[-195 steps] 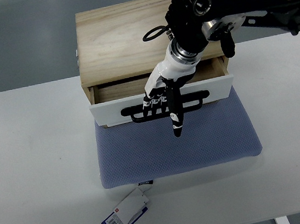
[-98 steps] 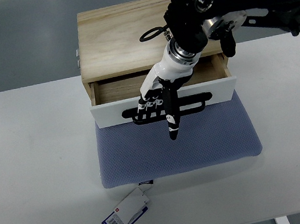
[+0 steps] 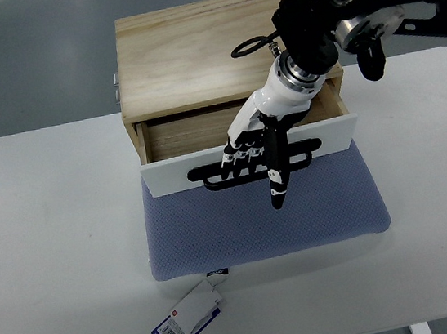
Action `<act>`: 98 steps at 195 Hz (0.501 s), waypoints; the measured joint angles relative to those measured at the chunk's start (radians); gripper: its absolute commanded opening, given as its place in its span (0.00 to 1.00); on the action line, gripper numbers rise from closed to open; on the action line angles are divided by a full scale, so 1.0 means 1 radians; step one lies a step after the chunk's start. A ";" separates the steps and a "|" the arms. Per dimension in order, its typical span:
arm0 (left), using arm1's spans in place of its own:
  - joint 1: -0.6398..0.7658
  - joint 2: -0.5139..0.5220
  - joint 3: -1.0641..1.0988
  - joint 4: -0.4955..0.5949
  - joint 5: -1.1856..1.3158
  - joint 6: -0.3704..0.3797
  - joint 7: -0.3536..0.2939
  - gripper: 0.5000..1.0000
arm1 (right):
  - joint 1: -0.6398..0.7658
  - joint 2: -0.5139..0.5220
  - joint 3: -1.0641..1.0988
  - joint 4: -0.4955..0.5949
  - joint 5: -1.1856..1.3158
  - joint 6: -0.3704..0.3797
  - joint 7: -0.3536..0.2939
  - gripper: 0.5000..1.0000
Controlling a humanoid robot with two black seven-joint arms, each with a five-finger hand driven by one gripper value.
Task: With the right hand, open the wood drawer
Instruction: 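Pull the upper white drawer toward the robot with the right hand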
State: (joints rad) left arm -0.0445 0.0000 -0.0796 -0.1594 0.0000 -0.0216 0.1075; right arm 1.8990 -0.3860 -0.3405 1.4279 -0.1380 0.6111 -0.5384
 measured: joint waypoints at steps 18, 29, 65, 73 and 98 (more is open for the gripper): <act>0.000 0.000 0.000 0.000 0.000 0.000 0.000 1.00 | 0.000 -0.008 0.000 0.008 0.000 0.000 0.000 0.89; 0.000 0.000 0.000 0.000 0.000 0.000 0.000 1.00 | 0.001 -0.012 0.000 0.015 0.000 0.000 0.000 0.89; 0.000 0.000 0.000 0.000 0.000 0.002 0.000 1.00 | 0.007 -0.017 0.000 0.033 0.010 0.000 0.000 0.89; 0.000 0.000 0.000 0.000 0.000 0.002 0.000 1.00 | 0.010 -0.019 0.000 0.037 0.019 0.000 0.000 0.89; 0.000 0.000 0.000 0.000 0.000 0.002 0.000 1.00 | 0.026 -0.021 0.000 0.048 0.038 0.000 -0.001 0.89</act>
State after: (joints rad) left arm -0.0445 0.0000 -0.0796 -0.1595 0.0000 -0.0192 0.1074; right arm 1.9254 -0.4069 -0.3402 1.4759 -0.1003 0.6109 -0.5391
